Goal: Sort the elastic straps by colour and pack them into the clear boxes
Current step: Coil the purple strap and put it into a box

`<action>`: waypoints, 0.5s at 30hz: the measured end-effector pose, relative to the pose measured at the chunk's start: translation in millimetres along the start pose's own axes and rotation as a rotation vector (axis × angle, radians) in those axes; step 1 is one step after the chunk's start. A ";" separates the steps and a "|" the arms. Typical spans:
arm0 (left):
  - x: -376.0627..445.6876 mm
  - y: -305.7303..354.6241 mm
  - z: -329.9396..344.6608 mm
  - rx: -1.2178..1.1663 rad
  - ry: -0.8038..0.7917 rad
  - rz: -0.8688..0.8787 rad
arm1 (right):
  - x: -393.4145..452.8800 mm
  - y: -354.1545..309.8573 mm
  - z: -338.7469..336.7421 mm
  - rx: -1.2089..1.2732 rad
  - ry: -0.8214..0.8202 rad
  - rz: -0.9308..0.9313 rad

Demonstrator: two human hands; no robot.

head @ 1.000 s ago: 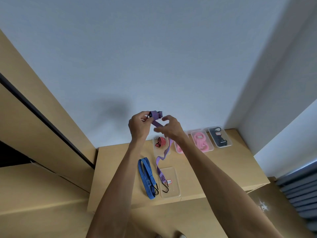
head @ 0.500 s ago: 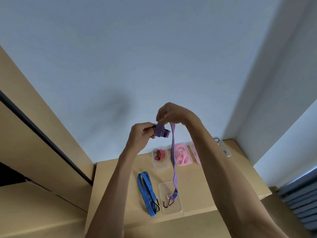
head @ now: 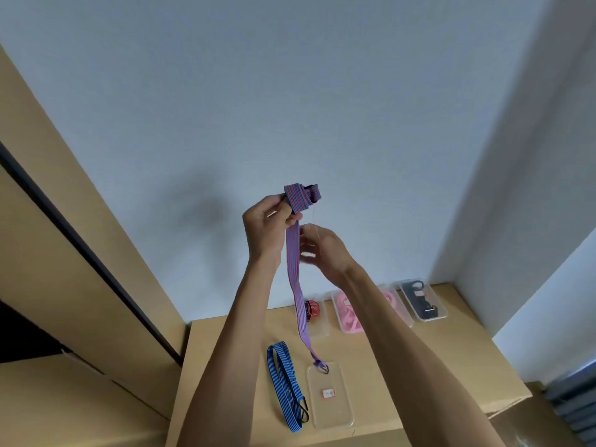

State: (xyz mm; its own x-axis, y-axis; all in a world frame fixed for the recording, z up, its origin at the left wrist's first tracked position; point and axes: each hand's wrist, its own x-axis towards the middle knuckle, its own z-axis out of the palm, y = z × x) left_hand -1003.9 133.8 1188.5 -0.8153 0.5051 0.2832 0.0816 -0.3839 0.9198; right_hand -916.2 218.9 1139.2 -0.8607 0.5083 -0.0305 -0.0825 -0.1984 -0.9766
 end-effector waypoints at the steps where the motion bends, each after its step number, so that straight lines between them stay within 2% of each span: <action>1: -0.1 1.0 -0.4 0.026 -0.019 0.003 | -0.8 -4.3 2.8 -0.025 0.030 -0.053; 5: -6.7 -1.4 -1.5 0.055 -0.065 0.024 | -7.2 -23.9 8.7 -0.037 0.008 -0.259; 10: -2.6 -7.8 -6.3 0.203 0.085 0.093 | -13.7 -30.1 11.9 -0.254 0.114 -0.221; 12: -4.0 -13.3 -9.5 0.311 0.168 0.114 | -14.7 -33.2 13.9 -0.449 0.195 -0.177; 15: -5.8 -20.1 -13.7 0.510 0.263 0.177 | -15.9 -38.6 16.0 -0.997 0.287 -0.146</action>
State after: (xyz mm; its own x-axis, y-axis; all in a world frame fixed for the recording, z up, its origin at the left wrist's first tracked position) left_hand -1008.7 128.0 1164.6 -0.8735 0.2342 0.4268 0.4406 0.0072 0.8977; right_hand -907.4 205.0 1180.8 -0.7135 0.6772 0.1797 0.3879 0.5955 -0.7035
